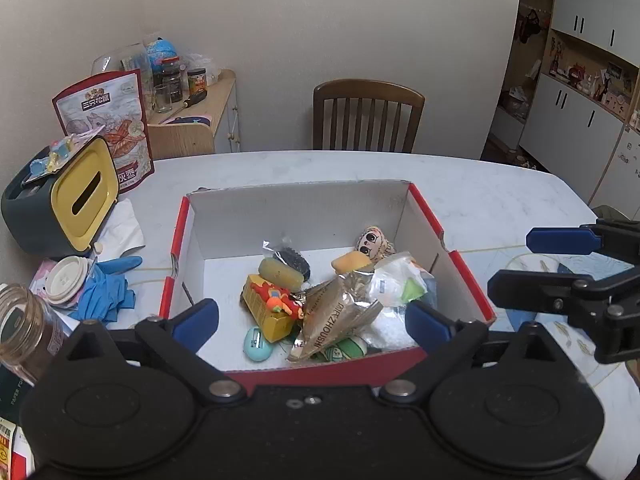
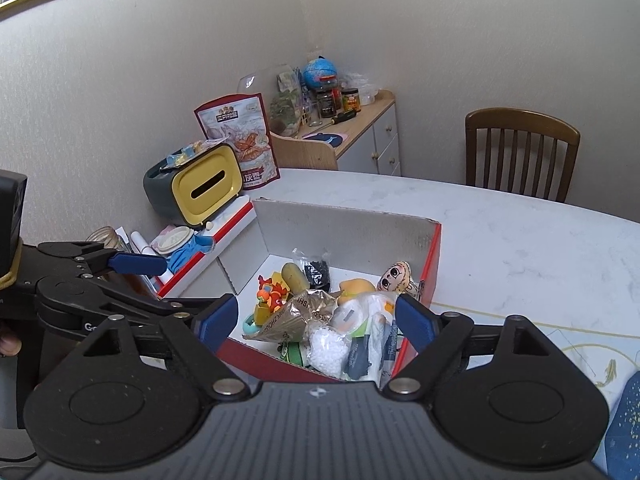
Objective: Organize objects
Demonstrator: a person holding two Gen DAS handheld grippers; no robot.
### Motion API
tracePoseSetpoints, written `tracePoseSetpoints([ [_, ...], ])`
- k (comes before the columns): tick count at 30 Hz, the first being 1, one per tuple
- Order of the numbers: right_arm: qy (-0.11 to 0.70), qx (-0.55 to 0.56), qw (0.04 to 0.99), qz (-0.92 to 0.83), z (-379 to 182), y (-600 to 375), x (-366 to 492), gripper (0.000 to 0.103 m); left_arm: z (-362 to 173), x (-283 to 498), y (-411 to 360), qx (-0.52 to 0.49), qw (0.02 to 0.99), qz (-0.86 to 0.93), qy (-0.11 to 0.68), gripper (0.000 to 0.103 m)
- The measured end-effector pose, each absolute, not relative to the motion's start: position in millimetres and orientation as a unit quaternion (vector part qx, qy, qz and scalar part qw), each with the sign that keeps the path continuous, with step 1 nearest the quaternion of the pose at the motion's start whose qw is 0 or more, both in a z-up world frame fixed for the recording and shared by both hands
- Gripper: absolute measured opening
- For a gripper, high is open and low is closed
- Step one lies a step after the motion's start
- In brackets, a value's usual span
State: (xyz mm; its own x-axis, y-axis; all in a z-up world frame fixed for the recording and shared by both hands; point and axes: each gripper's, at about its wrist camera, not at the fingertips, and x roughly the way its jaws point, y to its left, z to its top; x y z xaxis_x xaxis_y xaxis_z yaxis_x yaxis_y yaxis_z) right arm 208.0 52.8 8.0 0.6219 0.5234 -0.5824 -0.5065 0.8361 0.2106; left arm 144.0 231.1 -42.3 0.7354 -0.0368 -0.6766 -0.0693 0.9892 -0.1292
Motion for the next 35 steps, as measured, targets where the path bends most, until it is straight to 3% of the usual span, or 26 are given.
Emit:
tracePoseSetpoints([
  [4,0.324,0.017,0.902,0.285,7.6,48.5,202.9,0.1,-39.9,136.5,227.8,-0.071,0.93,0.013,0.36,0.102],
  [7,0.317,0.013,0.905,0.283,7.3,46.8,196.8,0.103,-38.4,130.2,225.7,-0.071,0.931,0.019,0.358,0.102],
  [35,0.291,0.022,0.934,0.208,-3.7,-17.1,177.7,0.103,-34.0,118.5,207.7,-0.057,0.935,0.034,0.347,0.102],
])
